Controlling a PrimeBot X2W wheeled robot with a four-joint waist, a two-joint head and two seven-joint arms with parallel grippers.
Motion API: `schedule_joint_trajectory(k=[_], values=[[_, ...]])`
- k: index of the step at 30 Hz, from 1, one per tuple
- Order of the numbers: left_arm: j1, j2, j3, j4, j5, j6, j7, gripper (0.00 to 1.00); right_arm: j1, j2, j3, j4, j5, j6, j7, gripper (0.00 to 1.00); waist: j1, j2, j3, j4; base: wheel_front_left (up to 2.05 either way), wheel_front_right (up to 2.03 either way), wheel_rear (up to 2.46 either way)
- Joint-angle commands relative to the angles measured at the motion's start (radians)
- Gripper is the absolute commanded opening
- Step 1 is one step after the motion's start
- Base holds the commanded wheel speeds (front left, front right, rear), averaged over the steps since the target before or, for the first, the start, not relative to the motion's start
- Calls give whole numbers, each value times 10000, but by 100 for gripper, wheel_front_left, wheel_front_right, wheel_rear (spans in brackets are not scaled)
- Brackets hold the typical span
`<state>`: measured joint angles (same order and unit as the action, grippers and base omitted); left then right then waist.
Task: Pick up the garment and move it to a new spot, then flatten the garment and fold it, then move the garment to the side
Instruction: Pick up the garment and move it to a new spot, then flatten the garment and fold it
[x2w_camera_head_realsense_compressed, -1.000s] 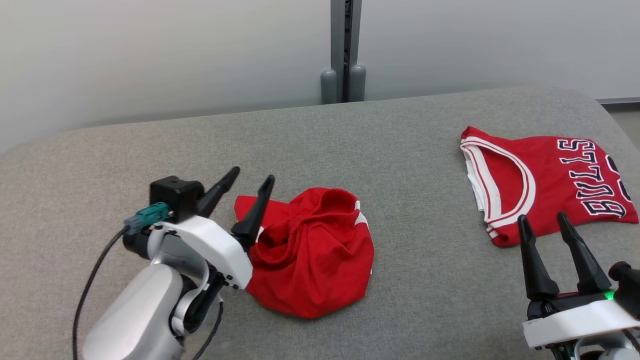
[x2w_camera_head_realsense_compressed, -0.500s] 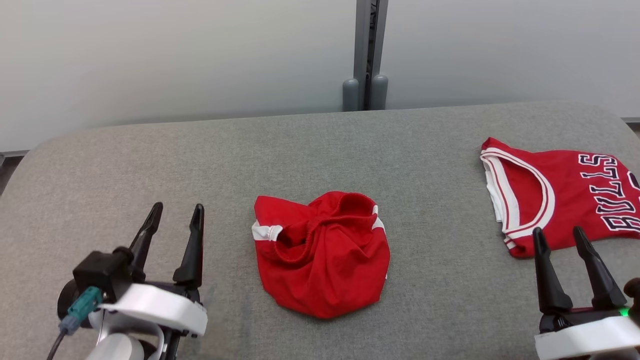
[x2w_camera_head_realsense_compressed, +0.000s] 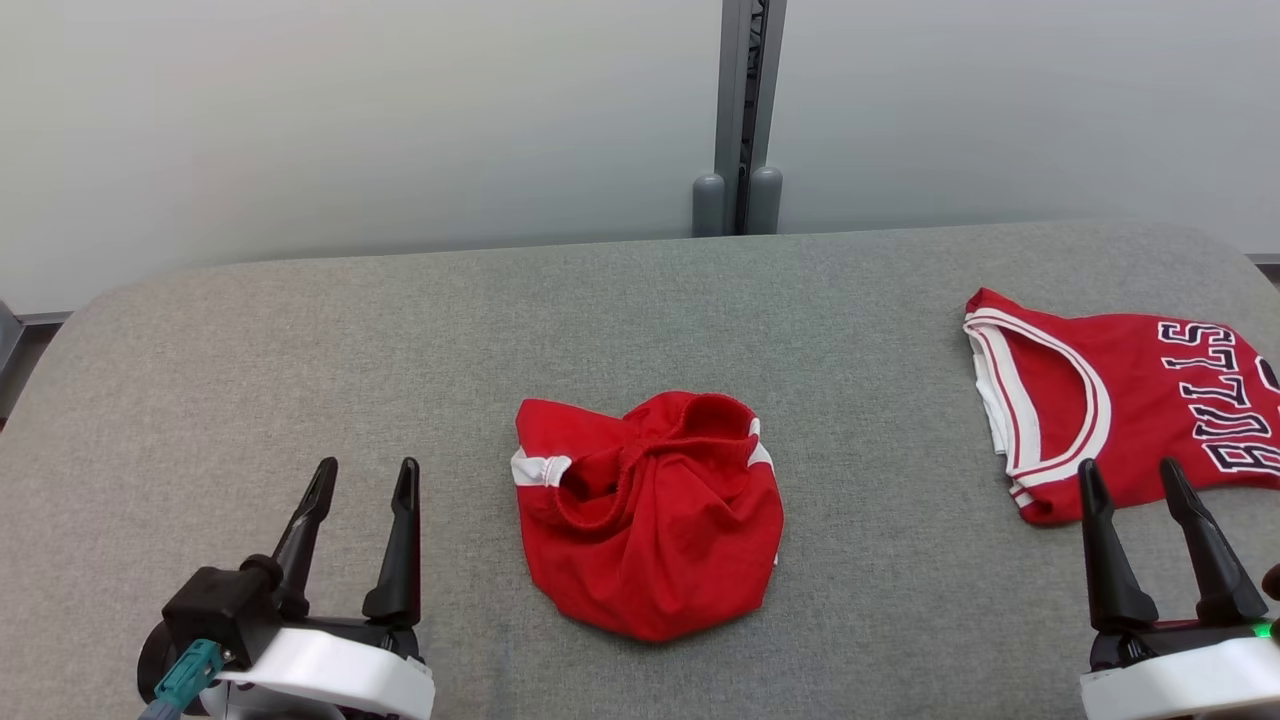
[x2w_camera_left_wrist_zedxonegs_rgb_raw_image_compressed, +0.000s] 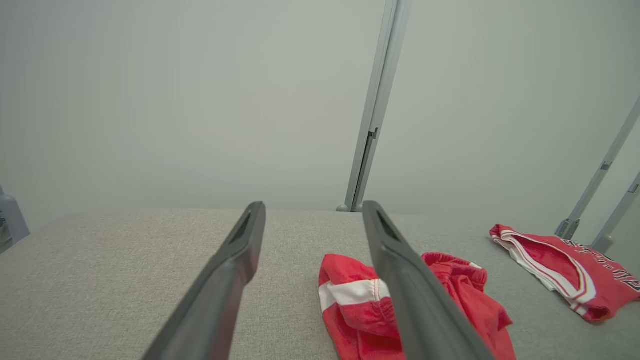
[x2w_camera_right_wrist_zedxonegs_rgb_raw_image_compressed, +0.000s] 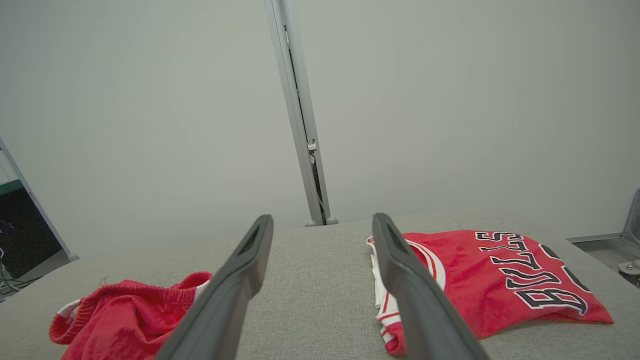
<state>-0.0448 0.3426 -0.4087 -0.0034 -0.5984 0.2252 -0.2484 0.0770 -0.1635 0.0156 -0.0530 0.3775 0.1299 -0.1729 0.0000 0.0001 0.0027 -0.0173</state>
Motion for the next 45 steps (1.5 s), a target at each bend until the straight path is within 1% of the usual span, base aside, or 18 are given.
schedule_joint_trajectory(k=[1, 4, 17, 45], values=[[-28, 20, 8, 23, 49, -52, -70, 100, 82, -46, 19, -60, -21, 20, 60, 100, 0, -1, 18, -7, 0, 0, 0], [-147, -58, -6, 75, 50, -114, -80, 100, 38, -41, 61, -95, -19, 20, 97, 100, 0, -1, 42, -23, 0, 0, 0], [-245, -210, -26, 259, 177, -137, -122, 100, 15, -78, 75, -122, 11, 20, 170, 100, 0, -1, 111, -41, 0, 0, 0], [-373, -316, -51, 427, 64, -231, -147, 100, -97, -156, 128, -84, -1, 20, 196, 100, 0, -1, 247, 171, 0, 0, 0]])
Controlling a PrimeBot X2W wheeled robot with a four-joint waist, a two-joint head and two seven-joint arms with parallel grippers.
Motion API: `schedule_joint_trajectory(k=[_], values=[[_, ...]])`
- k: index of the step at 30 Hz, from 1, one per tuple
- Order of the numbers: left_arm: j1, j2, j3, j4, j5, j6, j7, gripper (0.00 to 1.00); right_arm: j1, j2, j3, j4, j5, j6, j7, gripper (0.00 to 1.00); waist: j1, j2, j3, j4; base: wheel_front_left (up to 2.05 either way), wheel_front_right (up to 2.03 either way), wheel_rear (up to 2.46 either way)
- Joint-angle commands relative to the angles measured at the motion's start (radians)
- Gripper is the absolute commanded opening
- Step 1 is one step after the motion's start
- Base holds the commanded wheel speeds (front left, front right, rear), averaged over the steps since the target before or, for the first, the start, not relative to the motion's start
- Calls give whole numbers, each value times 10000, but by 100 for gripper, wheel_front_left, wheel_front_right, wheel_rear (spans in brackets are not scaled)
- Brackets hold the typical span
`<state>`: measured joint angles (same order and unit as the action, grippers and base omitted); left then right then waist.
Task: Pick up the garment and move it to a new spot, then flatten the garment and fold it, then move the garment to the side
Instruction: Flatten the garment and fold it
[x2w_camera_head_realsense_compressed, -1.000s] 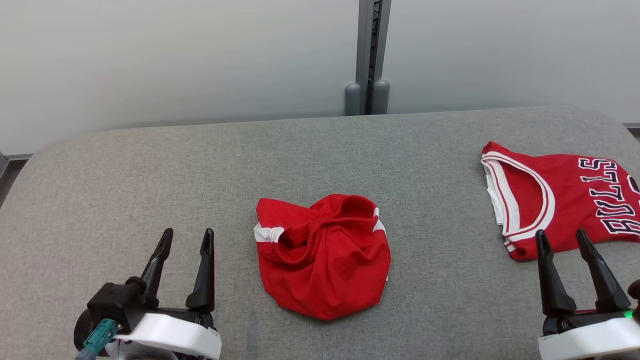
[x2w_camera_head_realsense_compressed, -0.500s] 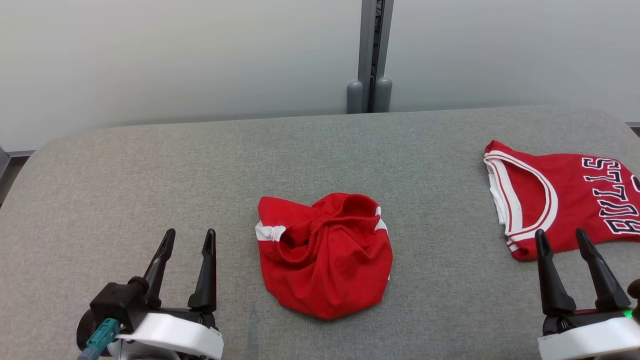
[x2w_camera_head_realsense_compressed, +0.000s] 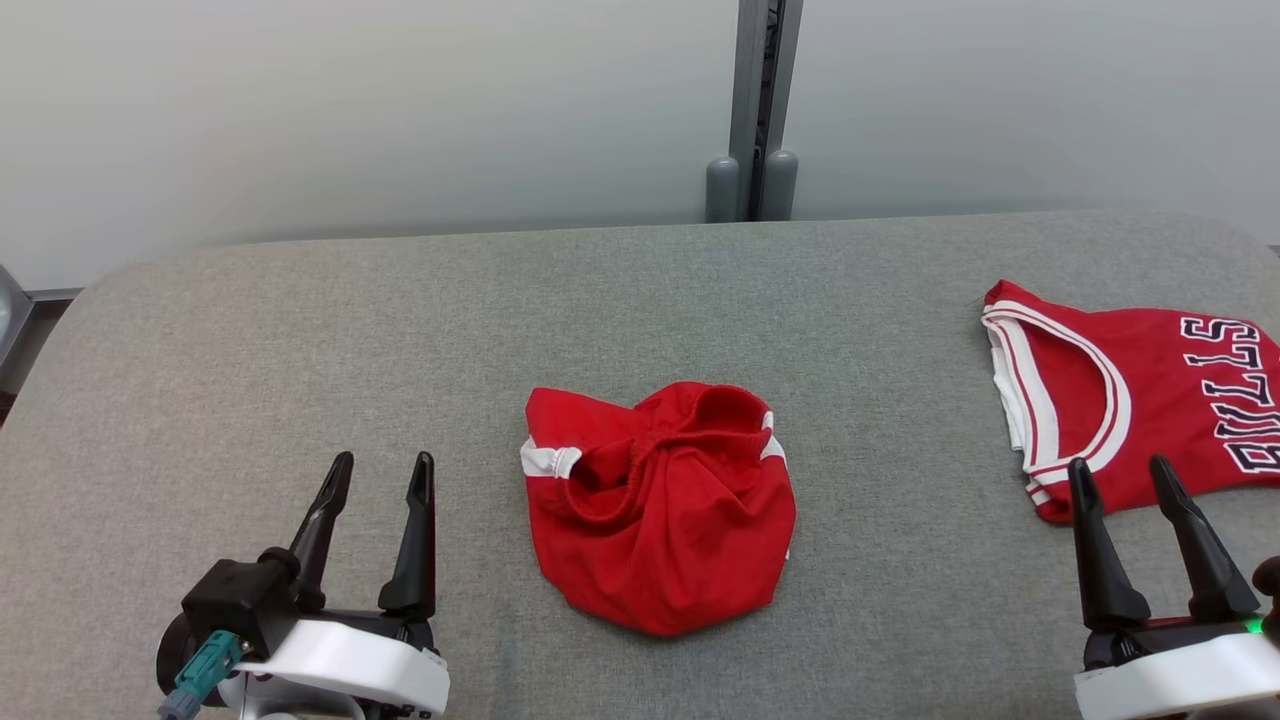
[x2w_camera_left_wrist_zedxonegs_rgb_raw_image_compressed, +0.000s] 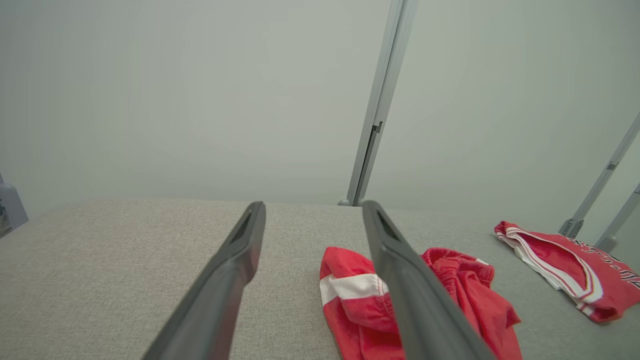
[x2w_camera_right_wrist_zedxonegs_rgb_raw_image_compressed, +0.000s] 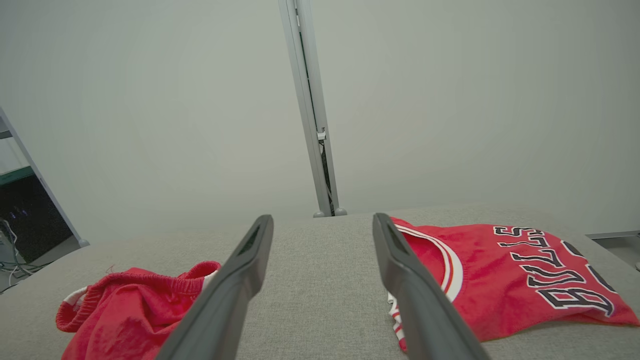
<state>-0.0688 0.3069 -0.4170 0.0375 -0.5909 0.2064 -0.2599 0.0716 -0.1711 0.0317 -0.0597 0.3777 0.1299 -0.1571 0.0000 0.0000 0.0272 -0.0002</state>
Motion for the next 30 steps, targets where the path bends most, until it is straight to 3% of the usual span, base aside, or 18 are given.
schedule_joint_trajectory(k=[1, 9, 30], values=[[-143, 38, 33, 22, -12, -39, -31, 100, -59, -79, -13, -12, -13, 20, 49, 100, 0, 0, 7, 12, 0, 0, 0], [-276, -46, -22, 84, -16, -117, -38, 100, -405, -150, 472, 56, 15, 20, 153, 100, 0, 0, 56, 343, 0, 0, 0], [-1057, -219, -628, -74, 151, -415, 407, 100, -2195, -963, 1334, 1691, 889, 20, 1954, 100, 0, 0, 417, 2337, 0, 0, 0]])
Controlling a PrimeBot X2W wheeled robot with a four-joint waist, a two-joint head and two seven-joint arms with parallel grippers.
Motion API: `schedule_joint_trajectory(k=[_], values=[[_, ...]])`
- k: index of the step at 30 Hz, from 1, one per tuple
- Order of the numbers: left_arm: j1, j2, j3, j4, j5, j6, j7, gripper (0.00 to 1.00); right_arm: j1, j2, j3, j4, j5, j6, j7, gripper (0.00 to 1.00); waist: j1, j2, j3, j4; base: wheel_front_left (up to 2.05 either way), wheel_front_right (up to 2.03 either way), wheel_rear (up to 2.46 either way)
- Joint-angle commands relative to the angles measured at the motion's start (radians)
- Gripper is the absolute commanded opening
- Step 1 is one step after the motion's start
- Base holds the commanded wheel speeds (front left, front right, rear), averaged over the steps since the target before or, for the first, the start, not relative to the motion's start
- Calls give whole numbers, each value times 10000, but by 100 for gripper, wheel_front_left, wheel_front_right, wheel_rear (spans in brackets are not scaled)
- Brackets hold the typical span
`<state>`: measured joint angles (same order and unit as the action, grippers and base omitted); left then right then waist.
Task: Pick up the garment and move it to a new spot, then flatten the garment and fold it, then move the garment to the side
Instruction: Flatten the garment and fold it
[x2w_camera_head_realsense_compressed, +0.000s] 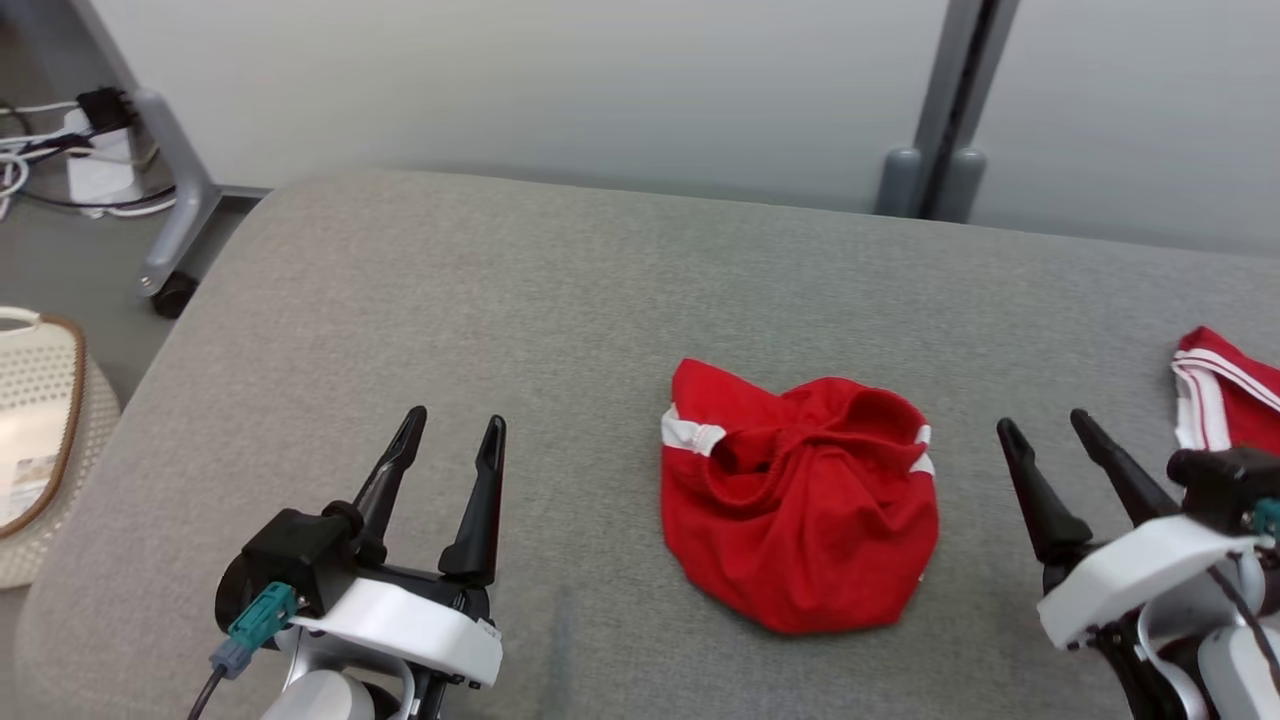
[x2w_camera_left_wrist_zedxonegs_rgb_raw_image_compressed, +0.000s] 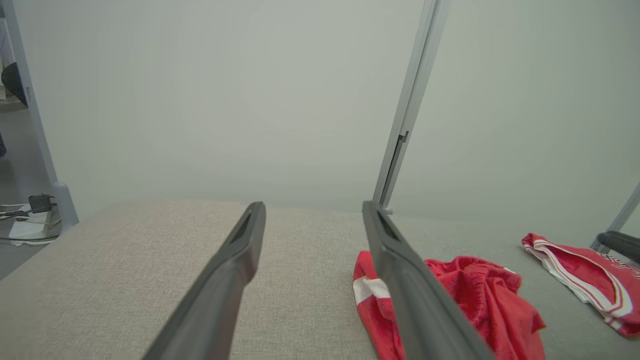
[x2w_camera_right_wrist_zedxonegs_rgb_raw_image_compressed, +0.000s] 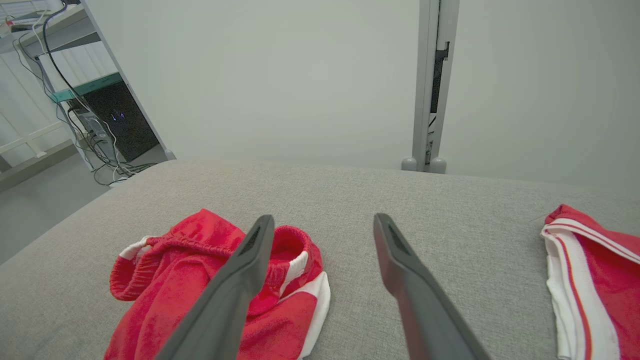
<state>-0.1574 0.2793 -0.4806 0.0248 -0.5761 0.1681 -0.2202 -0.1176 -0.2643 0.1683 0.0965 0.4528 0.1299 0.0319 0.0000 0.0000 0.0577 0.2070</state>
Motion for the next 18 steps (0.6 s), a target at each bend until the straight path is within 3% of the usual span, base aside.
schedule_joint_trajectory(k=[1, 5, 11, 18], values=[[-191, 39, -19, 82, 2, -46, 14, 100, -435, -12, -68, 335, 208, 20, 186, 100, 0, 0, 147, 380, 0, 0, 0], [-228, -32, -85, 160, -27, -74, 7, 100, -836, 46, -145, 1009, 296, 20, 711, 100, 0, 0, 219, 736, 0, 0, 0], [-227, -119, -187, 337, -53, -145, -17, 100, -1199, 351, -275, 2159, 636, 22, 2322, 100, 0, 0, 235, 1363, 0, 0, 0], [-170, -95, -207, 415, -111, -155, -52, 100, -1103, 636, -753, 2535, 519, 22, 2844, 100, 0, 0, 206, 1686, 0, 0, 0]])
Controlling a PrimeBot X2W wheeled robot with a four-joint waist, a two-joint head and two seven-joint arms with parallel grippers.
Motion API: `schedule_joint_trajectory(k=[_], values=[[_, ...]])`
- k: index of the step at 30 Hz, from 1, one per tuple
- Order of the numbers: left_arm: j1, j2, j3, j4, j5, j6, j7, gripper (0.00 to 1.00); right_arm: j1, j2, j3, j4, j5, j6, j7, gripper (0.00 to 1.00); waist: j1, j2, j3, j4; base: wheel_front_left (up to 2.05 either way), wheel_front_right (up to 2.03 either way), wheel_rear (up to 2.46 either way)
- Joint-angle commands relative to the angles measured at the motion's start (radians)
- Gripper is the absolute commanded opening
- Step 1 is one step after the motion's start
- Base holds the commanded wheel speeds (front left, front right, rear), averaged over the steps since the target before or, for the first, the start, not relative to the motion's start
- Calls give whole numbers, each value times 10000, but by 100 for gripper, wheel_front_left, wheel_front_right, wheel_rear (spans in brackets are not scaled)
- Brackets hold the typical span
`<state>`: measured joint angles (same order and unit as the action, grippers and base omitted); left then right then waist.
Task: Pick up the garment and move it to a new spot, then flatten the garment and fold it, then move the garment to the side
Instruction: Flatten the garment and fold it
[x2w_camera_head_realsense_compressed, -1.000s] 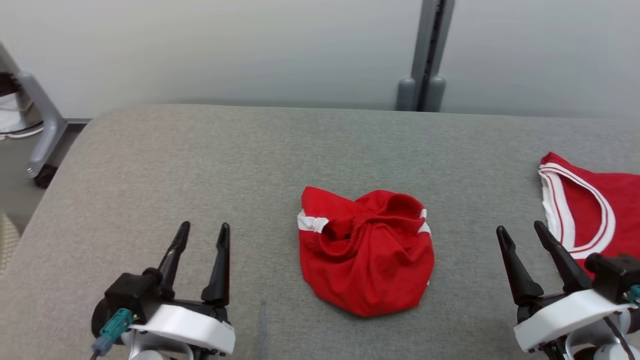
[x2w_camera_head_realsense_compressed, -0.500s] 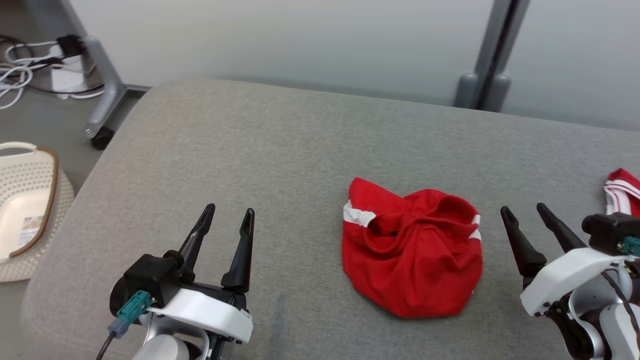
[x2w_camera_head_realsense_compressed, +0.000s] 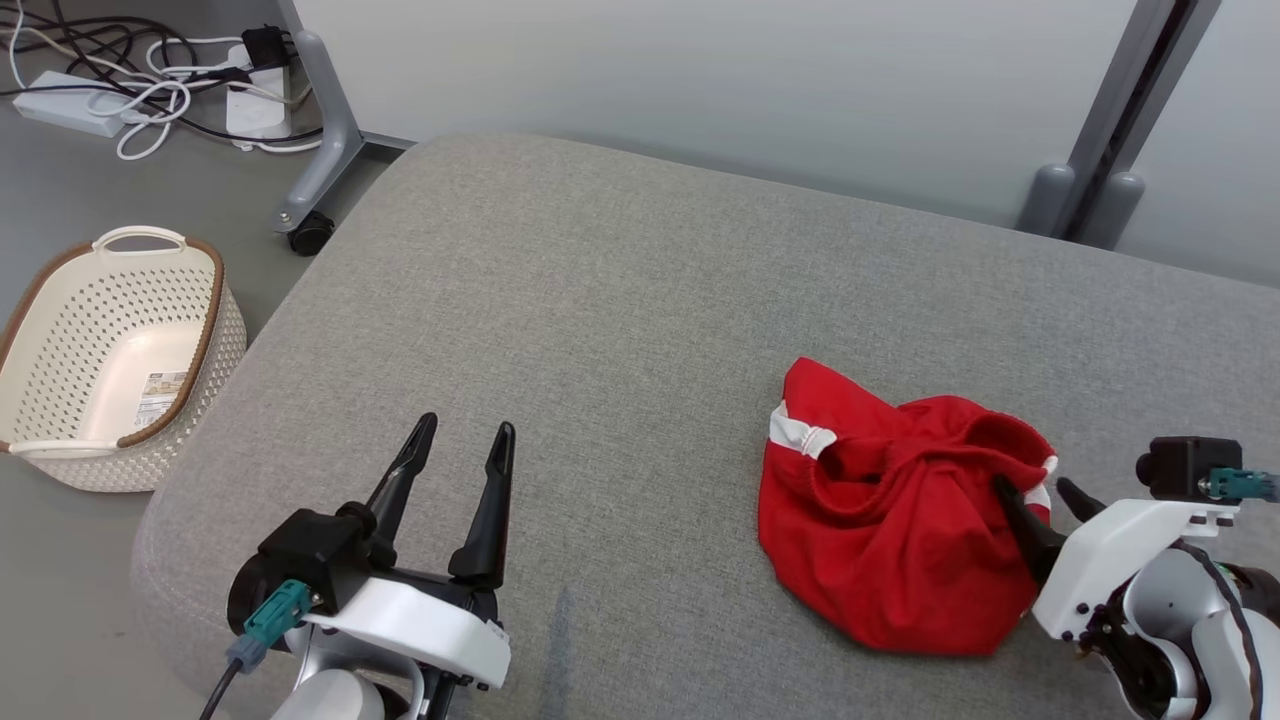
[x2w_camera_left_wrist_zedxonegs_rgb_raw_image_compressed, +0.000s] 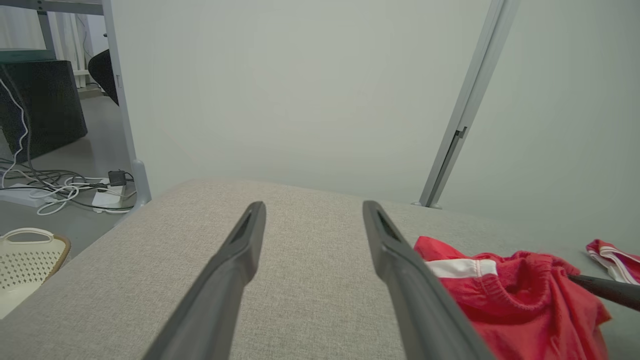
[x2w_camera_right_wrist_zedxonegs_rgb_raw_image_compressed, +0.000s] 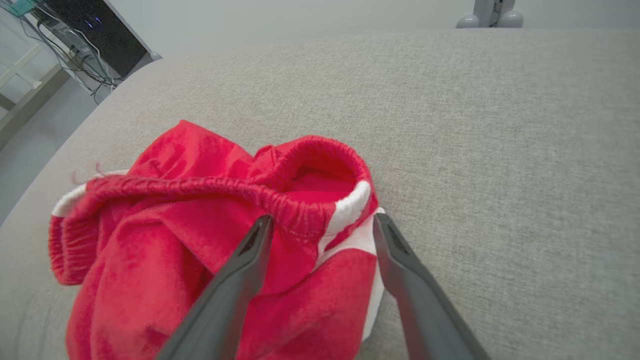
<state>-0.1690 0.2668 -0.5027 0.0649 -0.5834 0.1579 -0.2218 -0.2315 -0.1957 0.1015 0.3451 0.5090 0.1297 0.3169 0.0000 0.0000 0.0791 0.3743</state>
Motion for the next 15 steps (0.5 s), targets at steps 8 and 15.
schedule_joint_trajectory(k=[8, 15], values=[[-118, 102, -39, -42, -47, -25, 41, 100, -80, 397, -727, 220, -707, 23, 52, 100, 0, 0, -53, -43, 0, 0, 0], [-271, 60, -135, -61, -51, -53, 84, 100, -417, 170, -671, 596, -864, 24, 173, 100, 0, 0, 147, 65, 0, 0, 0]])
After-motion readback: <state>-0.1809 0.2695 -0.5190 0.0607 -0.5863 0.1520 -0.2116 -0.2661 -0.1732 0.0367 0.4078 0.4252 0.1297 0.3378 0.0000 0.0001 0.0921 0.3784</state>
